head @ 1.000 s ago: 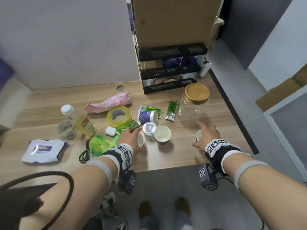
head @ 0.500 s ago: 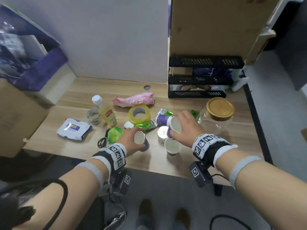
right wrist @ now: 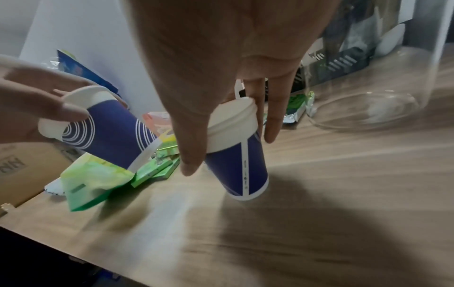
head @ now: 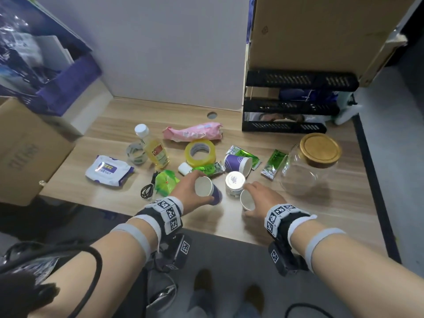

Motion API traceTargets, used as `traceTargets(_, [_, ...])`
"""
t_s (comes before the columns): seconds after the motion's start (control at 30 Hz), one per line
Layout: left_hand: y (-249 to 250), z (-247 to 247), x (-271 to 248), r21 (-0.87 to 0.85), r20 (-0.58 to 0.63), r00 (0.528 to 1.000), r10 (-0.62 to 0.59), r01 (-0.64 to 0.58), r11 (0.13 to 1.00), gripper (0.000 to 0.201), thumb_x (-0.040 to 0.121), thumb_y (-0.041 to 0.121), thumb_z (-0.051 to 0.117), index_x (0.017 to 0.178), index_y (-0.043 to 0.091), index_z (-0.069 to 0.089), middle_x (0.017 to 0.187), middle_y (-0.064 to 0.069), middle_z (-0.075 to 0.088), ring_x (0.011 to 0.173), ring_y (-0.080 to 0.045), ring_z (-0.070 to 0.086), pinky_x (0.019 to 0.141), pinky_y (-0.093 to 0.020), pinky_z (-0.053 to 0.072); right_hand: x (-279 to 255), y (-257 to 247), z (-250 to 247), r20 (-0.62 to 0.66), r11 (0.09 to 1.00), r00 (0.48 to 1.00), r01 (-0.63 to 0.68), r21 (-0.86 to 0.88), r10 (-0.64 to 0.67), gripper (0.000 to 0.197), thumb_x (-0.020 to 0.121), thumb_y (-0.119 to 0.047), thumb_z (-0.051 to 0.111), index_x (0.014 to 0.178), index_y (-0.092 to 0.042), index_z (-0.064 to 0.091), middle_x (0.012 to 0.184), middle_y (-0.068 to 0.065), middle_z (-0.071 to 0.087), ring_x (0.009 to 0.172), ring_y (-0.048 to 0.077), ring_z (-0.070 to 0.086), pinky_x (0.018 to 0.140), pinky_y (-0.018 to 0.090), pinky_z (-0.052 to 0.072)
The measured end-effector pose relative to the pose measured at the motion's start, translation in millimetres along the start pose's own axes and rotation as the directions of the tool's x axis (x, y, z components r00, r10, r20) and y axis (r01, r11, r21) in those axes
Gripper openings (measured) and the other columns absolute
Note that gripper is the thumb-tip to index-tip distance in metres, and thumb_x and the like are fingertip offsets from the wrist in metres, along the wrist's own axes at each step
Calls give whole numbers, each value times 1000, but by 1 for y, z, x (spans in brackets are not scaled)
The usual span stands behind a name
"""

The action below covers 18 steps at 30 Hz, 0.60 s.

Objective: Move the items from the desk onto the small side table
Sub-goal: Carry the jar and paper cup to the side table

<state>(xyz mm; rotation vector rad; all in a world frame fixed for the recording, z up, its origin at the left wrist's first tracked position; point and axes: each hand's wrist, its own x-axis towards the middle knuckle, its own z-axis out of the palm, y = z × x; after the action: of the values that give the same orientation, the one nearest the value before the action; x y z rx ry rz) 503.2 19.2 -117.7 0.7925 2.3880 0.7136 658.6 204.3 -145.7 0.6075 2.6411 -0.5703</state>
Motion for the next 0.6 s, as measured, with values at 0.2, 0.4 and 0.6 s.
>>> traceTargets(0.2, [23,-19,2,-366,13,996,91,-80,927,63,63,36,86,121,38,61,115,-2,66,103,-20,68,84,-36,60,-6,6,-21,-182,986,982,-12,163,42,93,63,-33,76,145,-30,31,123,6,43,120,29,42,96,40,45])
traceTargets(0.4, [78,-34,13,-354,88,966,244,-199,914,60,65,41,86,118,42,59,121,8,67,107,-9,68,95,-38,57,-20,-4,-61,-329,938,944,108,330,7,97,57,-28,85,137,-24,31,122,4,50,117,23,44,89,33,42])
traceTargets(0.6, [97,-16,24,-94,74,947,312,-305,948,76,61,52,83,131,40,57,124,13,66,109,-7,63,98,-36,53,-24,-7,-70,-404,910,913,219,352,-64,92,61,-29,80,135,-36,26,112,-4,49,113,17,44,86,30,41])
